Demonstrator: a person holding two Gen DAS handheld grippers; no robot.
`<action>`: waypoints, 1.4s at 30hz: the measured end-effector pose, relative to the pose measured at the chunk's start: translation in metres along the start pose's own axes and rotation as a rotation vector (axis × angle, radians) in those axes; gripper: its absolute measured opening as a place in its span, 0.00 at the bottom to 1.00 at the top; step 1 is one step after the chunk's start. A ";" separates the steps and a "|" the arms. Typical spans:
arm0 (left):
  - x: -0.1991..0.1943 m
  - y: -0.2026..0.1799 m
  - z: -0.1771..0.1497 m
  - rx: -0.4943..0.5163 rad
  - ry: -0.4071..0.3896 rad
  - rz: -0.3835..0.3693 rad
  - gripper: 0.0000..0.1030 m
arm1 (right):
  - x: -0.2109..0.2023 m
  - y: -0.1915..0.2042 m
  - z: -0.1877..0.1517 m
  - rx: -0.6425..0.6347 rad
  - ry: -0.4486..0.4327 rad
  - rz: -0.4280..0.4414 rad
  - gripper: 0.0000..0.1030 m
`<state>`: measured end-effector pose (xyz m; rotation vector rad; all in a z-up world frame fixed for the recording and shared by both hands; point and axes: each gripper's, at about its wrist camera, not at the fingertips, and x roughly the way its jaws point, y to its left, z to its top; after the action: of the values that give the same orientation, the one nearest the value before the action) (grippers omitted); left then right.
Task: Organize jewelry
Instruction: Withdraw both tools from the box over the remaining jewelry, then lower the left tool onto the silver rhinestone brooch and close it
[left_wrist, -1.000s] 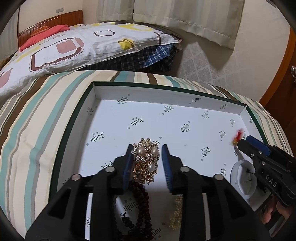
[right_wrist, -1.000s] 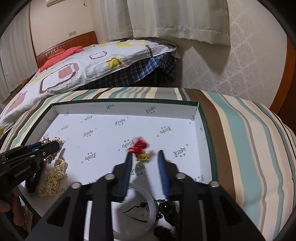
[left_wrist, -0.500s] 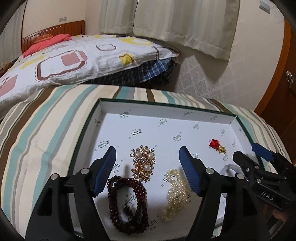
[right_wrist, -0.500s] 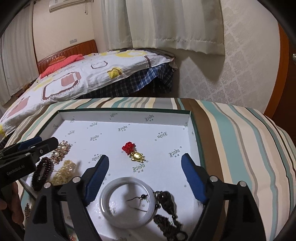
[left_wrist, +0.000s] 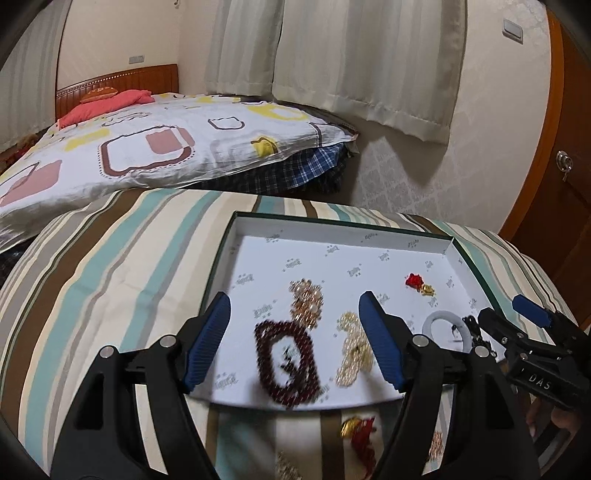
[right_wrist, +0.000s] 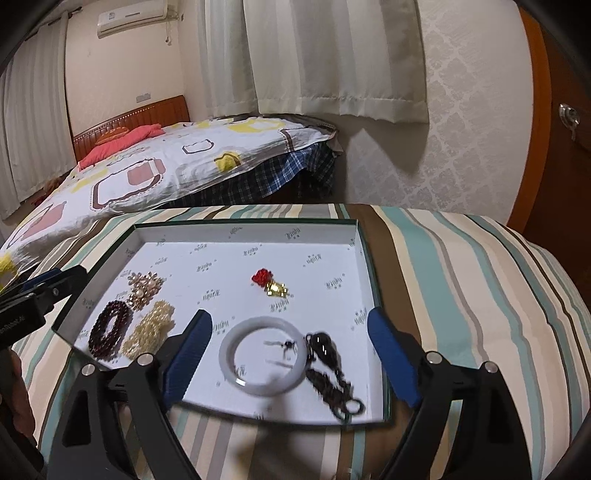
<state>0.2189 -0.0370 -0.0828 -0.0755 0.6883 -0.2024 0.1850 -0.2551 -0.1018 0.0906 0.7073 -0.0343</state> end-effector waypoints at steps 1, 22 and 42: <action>-0.003 0.002 -0.003 -0.002 0.001 0.002 0.68 | -0.002 0.000 -0.002 0.003 0.001 -0.003 0.81; -0.037 0.013 -0.076 -0.010 0.108 0.027 0.62 | -0.038 0.018 -0.060 0.002 0.050 0.012 0.81; -0.022 0.010 -0.090 0.004 0.221 -0.029 0.15 | -0.041 0.035 -0.069 -0.014 0.074 0.077 0.81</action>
<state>0.1469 -0.0229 -0.1398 -0.0594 0.9077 -0.2426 0.1117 -0.2139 -0.1247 0.1059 0.7770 0.0484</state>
